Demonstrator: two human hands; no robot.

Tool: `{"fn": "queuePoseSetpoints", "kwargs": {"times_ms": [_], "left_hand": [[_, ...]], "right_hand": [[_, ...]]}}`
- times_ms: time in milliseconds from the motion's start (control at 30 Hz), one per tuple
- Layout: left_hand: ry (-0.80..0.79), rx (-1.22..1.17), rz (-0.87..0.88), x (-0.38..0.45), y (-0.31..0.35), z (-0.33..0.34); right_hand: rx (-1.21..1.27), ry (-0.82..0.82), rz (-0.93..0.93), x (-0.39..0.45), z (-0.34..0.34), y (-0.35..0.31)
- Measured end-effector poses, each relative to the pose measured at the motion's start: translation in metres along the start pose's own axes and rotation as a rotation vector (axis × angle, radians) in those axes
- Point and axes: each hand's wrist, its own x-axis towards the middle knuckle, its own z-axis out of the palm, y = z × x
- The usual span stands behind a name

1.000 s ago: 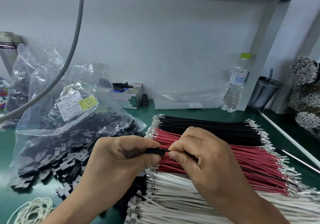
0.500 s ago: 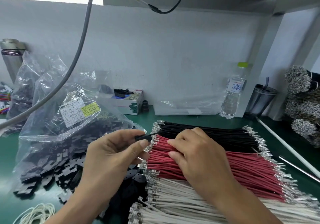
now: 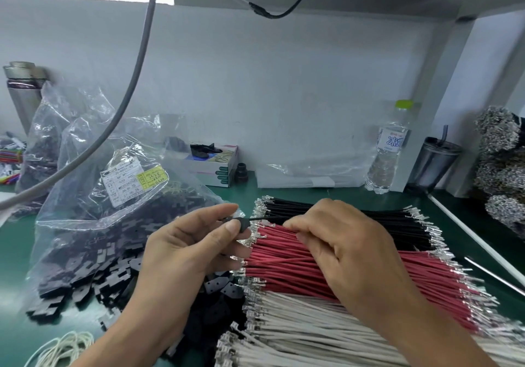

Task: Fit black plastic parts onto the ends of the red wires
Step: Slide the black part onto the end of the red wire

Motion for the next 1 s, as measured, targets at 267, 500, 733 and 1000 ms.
{"fn": "queuePoseSetpoints", "kwargs": {"times_ms": [267, 500, 733, 1000], "left_hand": [[-0.134, -0.09, -0.053, -0.003, 0.001, 0.0], [-0.191, -0.1, -0.085, -0.002, 0.001, 0.0], [-0.212, -0.099, -0.11, -0.003, 0.003, -0.001], [-0.181, -0.029, -0.126, -0.008, 0.007, 0.005]], "right_hand": [[0.193, 0.168, 0.017, -0.009, 0.004, -0.013], [0.175, 0.186, 0.012, -0.013, 0.004, -0.013], [-0.137, 0.16, -0.166, -0.014, 0.002, -0.011], [-0.143, 0.136, -0.147, -0.013, 0.004, -0.017]]}}
